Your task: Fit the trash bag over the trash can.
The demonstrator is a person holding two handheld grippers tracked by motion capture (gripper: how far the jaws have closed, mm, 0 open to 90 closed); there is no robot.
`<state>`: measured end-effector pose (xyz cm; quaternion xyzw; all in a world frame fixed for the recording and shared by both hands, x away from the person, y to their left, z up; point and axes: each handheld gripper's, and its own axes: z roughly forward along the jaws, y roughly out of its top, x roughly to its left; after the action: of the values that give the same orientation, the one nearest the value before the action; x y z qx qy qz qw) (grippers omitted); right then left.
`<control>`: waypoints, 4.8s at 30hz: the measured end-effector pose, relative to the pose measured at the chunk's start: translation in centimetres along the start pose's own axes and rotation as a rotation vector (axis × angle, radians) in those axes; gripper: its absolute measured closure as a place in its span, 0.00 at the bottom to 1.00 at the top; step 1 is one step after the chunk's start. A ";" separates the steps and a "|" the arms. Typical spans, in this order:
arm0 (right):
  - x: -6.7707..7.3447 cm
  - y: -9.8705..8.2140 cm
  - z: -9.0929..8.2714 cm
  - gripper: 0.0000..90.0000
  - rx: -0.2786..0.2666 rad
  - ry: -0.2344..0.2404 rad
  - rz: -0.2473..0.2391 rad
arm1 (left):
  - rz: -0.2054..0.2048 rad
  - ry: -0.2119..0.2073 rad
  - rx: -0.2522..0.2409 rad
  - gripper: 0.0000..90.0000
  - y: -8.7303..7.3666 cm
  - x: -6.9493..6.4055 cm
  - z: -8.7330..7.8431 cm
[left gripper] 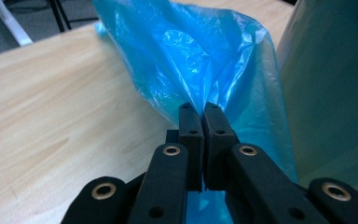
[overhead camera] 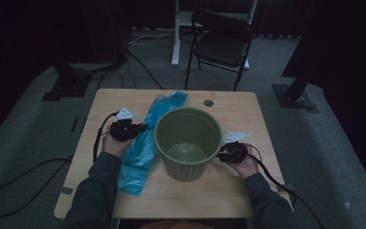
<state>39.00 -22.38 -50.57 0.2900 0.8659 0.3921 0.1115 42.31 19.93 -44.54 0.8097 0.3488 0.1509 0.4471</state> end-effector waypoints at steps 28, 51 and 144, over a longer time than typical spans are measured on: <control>0.5 -0.1 -0.2 0.81 0.021 0.017 -0.021 | 0.041 -0.023 -0.093 0.98 3.0 -0.9 -2.4; 1.0 0.2 0.2 0.81 0.020 0.047 -0.037 | 0.093 -0.043 -0.125 0.98 4.8 -2.2 -4.6; -0.3 0.1 -1.7 0.80 -0.020 0.021 -0.036 | 0.386 -0.532 -0.119 0.97 18.4 -17.8 2.5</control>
<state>38.55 -23.50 -49.34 0.2690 0.8682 0.4014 0.1125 38.94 -0.63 -29.52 0.8445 0.0505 0.0363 0.5320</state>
